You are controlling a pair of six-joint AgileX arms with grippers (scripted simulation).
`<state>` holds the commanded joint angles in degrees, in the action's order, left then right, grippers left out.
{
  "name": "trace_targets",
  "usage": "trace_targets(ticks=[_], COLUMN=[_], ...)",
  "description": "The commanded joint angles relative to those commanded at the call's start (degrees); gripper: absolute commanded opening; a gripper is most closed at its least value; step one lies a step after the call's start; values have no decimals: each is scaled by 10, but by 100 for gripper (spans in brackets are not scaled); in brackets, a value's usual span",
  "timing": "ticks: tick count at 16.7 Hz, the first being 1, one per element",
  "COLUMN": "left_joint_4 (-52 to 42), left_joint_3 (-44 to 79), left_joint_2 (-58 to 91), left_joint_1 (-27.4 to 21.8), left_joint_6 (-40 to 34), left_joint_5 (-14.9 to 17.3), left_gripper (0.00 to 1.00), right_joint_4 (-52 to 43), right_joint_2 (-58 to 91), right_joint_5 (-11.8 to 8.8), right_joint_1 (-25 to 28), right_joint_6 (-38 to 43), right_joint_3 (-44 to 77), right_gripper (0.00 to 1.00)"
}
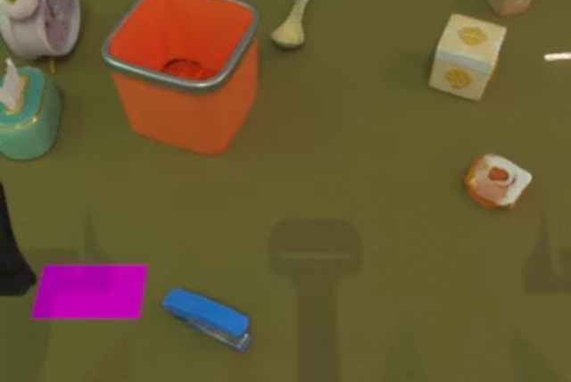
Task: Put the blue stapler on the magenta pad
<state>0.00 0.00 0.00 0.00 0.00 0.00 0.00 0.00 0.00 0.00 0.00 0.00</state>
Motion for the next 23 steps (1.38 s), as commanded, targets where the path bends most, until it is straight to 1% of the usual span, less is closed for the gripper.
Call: trace_targets(ticks=[2, 4, 7, 11, 18, 21, 23], left_joint_4=[0, -16, -72, -193, -444, -531, -575], left_joint_3=[0, 18, 84, 214, 465, 559, 611], left_joint_2=[0, 19, 92, 270, 678, 809, 872], left_joint_1=[0, -11, -47, -120, -270, -324, -353], left_joint_6=[0, 18, 88, 238, 544, 650, 707], left_joint_5=[0, 1, 2, 2, 1, 3, 4], left_gripper=[100, 100, 100, 100, 100, 100, 100], right_joint_4=[0, 0, 0, 0, 0, 0, 0], right_joint_2=[0, 0, 0, 0, 0, 0, 0], right_joint_5=[0, 0, 0, 0, 0, 0, 0], right_joint_1=[0, 0, 0, 0, 0, 0, 0], right_joint_6=[0, 0, 0, 0, 0, 0, 0], right_joint_3=[0, 0, 0, 0, 0, 0, 0], right_gripper=[100, 100, 100, 100, 100, 100, 100])
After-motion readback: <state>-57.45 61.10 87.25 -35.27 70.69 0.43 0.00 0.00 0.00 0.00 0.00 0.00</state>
